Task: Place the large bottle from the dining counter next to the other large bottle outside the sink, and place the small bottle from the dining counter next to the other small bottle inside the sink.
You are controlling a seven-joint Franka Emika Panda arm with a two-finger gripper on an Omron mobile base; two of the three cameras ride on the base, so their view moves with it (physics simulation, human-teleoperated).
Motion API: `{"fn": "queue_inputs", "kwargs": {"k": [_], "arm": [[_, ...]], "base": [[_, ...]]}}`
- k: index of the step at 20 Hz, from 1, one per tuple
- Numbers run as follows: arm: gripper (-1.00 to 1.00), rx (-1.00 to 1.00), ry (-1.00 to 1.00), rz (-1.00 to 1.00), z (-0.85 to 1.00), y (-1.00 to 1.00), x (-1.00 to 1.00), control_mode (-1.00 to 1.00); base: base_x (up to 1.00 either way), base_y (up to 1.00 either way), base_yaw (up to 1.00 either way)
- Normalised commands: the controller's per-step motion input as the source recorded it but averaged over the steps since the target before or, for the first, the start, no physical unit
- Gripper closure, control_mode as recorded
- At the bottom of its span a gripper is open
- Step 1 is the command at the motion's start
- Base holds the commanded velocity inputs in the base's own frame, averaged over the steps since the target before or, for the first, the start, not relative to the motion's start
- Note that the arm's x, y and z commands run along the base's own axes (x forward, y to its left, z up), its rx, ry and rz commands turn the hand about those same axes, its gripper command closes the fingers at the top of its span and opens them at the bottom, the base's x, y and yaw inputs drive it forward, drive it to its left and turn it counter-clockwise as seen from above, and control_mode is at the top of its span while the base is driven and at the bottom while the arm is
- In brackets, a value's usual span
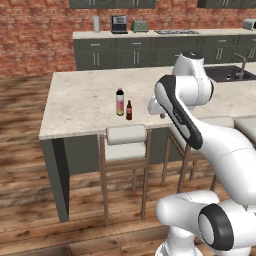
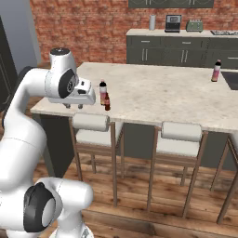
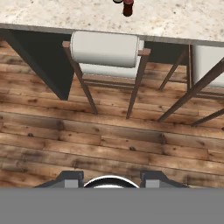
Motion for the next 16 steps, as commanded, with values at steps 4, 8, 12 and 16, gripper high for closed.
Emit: {"fn": "queue_inputs", "kwargs": {"k": [4, 8, 12, 16], "arm": [[-1.00, 0.00, -0.01, 0.00, 0.00, 0.00, -0.07, -1.00], [-1.00, 0.00, -0.01, 0.00, 0.00, 0.00, -0.06, 1.00], [-1.00, 0.00, 0.00, 0.00, 0.00, 0.00, 0.00, 1.00], [-1.00, 0.00, 0.00, 0.00, 0.00, 0.00, 0.00, 1.00]], "base": [[0.00, 0.00, 0.00], [-0.02, 0.00, 0.00], [-0.31, 0.02, 0.00], [0.49, 0.00, 0.00]]}}
